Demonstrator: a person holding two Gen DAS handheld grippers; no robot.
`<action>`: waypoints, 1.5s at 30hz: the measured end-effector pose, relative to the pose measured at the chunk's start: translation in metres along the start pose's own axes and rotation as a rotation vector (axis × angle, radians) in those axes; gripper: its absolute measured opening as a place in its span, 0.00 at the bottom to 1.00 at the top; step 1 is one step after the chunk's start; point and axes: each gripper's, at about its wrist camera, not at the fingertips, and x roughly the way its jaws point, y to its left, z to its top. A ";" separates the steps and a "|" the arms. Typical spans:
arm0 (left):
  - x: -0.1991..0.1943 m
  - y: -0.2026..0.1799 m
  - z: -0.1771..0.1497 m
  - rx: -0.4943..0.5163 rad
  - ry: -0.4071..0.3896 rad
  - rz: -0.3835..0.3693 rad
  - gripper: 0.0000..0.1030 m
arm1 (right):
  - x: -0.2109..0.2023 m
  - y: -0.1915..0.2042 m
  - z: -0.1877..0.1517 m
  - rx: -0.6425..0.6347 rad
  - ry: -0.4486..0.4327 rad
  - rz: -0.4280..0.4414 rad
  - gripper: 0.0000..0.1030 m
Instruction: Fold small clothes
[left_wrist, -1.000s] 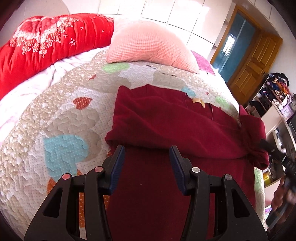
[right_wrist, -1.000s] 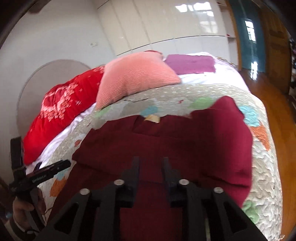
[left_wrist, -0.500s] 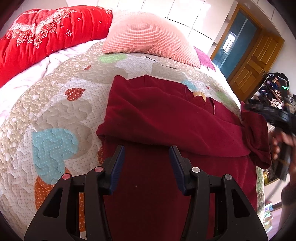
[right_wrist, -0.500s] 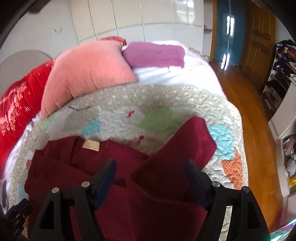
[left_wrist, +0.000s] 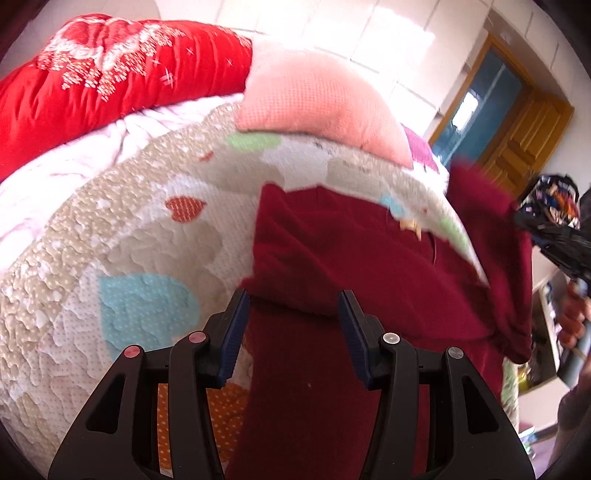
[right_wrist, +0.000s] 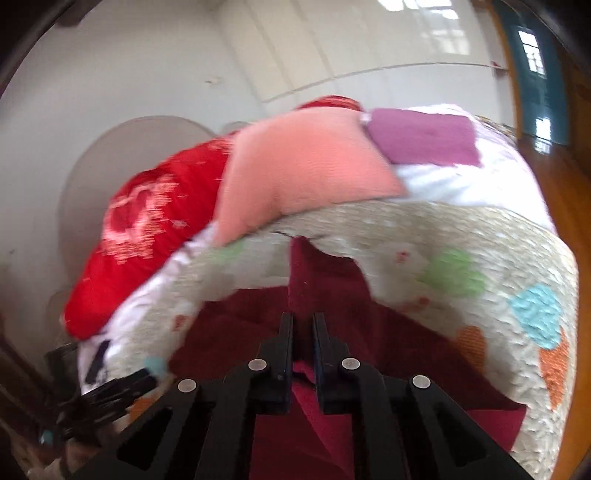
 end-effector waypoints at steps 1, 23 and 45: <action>-0.002 0.000 0.002 -0.006 -0.007 -0.001 0.48 | 0.002 0.016 0.003 -0.030 -0.008 0.050 0.08; 0.034 -0.009 0.006 0.051 0.047 -0.087 0.62 | -0.038 -0.050 -0.099 0.062 0.028 -0.404 0.67; 0.082 -0.018 0.031 0.204 0.084 0.037 0.08 | -0.007 -0.068 -0.102 0.147 -0.001 -0.533 0.33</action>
